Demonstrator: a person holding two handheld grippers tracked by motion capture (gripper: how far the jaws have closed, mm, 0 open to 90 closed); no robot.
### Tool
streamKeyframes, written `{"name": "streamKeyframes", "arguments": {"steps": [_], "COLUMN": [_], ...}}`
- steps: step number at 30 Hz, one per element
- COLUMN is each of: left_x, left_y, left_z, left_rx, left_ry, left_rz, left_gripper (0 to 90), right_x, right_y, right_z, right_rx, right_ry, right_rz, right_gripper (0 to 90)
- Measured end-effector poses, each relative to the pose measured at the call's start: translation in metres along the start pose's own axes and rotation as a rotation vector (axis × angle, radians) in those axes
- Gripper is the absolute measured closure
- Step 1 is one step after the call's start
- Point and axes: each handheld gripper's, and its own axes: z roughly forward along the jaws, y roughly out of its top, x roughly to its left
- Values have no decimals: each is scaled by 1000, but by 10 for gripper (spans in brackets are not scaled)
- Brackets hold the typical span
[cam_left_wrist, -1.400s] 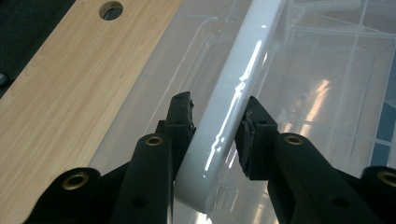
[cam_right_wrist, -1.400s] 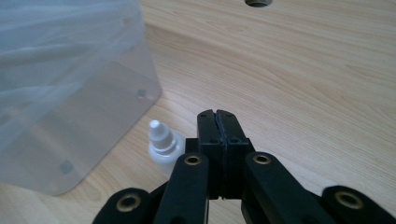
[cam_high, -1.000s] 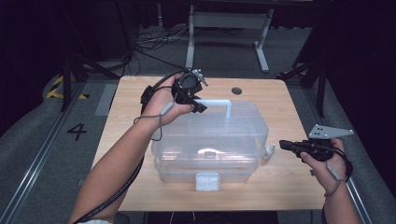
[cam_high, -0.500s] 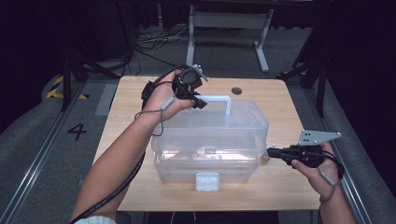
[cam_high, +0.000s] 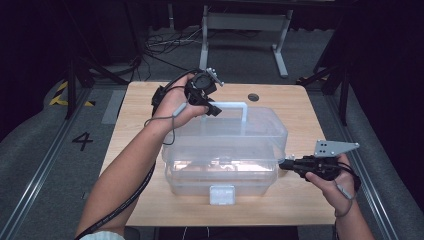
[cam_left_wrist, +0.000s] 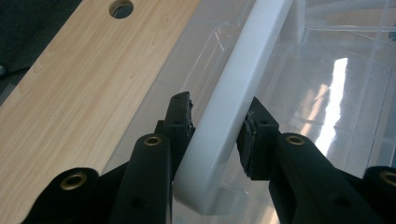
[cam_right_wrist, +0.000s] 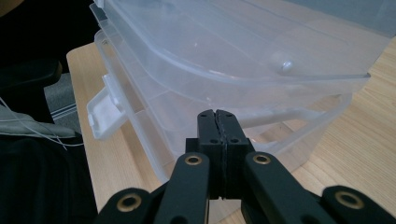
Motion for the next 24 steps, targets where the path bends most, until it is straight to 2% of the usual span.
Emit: {"name": "streamKeyframes", "arguments": {"steps": [4,11,15,18,21,23,24], "left_x": [-2,-2,-4,-5,-10,-11,-13], "left_y": [-1,-1,-3,-5,-6,-6,-7], "left_z": [0,-1,-2,-5,-8,-10,-13], "left_rx": [-1,-1,-20,-44,-43,-48,-62], "left_ry": [1,0,-8,-22,6,6,12], "left_rz": [-2,1,-10,-13,15,13,9], "left_gripper": [684,685,678,587,512,478,431], "right_x": [0,0,0,-1,-1,-1,0], "right_y": [1,1,1,-1,0,1,1], "right_z": [-1,0,-1,0,-1,-1,-1], "right_rx": [-17,-14,-9,-12,-10,-6,-7], "right_ry": [-3,-8,-10,-3,-8,-12,-12], "right_rz": [-2,-5,-6,6,3,2,-1], "right_gripper": [900,900,900,900,900,900,900]}}
